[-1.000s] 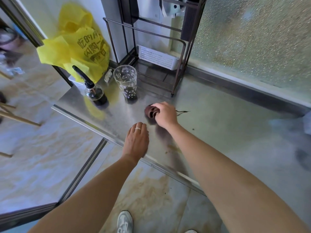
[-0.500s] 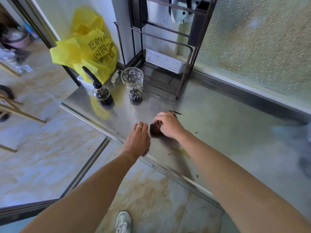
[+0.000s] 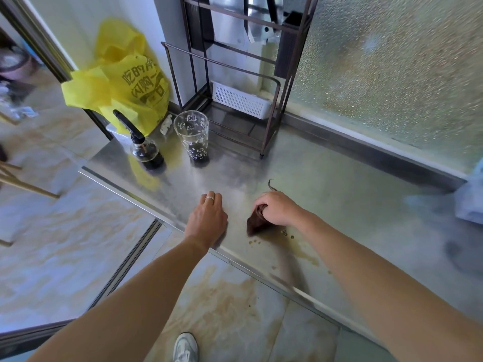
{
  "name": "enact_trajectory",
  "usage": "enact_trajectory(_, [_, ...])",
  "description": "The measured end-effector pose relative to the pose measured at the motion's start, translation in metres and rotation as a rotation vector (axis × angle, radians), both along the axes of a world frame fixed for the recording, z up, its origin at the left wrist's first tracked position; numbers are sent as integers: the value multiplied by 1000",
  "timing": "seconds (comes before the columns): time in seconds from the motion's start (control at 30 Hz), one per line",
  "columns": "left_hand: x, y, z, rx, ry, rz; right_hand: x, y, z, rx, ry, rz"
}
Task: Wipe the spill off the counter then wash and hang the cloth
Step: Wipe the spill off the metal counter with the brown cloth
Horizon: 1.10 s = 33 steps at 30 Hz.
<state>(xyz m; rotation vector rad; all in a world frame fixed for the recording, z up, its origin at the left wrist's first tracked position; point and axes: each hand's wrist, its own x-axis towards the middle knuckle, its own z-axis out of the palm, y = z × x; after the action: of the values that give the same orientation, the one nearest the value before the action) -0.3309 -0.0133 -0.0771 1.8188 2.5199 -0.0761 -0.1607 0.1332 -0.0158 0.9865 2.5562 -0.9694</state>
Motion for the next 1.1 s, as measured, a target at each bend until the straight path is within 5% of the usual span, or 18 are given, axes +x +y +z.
enact_trajectory(0.27, [2, 4, -3, -11, 14, 2, 26, 52, 40, 25, 193, -461])
enact_trajectory(0.5, [14, 2, 1, 9, 66, 62, 65, 50, 1, 61, 129, -689])
enact_trajectory(1.1, [50, 11, 14, 29, 15, -21, 61, 6, -3, -13, 57, -402])
